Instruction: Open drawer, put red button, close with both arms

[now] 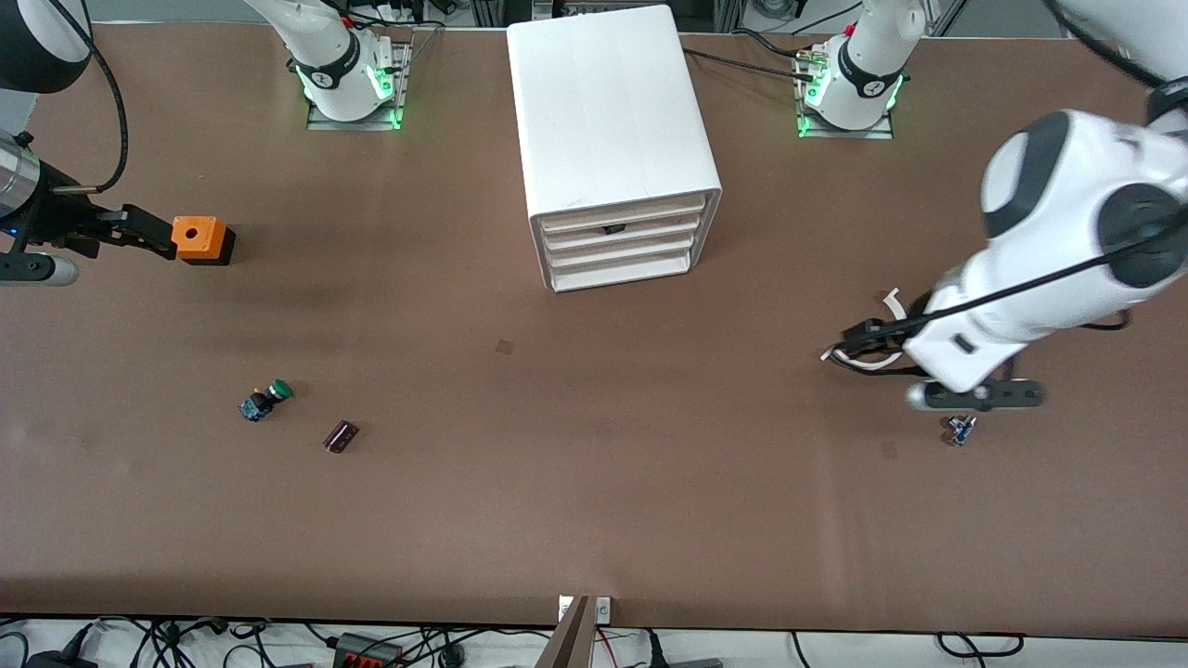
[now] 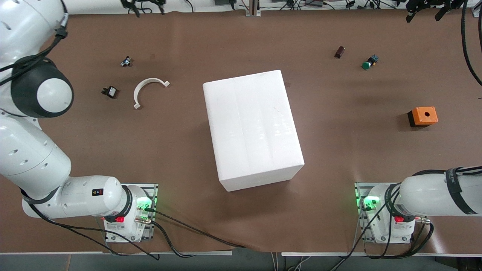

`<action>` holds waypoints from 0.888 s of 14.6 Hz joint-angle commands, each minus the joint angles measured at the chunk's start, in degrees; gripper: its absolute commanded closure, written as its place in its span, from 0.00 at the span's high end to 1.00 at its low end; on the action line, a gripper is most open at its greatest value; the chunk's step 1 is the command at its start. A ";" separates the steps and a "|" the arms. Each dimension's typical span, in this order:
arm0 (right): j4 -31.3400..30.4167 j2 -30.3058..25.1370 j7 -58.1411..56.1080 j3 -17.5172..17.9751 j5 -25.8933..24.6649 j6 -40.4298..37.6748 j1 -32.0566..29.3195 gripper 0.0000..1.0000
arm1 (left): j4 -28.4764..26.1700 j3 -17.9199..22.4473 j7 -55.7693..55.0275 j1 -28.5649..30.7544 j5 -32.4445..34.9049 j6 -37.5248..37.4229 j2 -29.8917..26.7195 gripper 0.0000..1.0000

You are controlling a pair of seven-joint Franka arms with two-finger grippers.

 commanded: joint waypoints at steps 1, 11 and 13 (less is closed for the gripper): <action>-1.16 -1.28 -0.97 0.69 -0.40 0.24 -0.69 1.00 | -0.76 -0.83 5.53 3.97 -0.16 -6.68 -5.18 1.00; -1.07 -1.72 -0.27 0.78 -0.40 -0.03 -0.61 1.00 | -27.73 19.65 15.40 -9.20 -7.02 8.93 -28.38 1.00; -0.99 -1.72 -0.53 0.78 -0.40 -0.03 -0.61 1.00 | -27.65 19.74 15.66 -9.02 -6.93 7.38 -27.96 1.00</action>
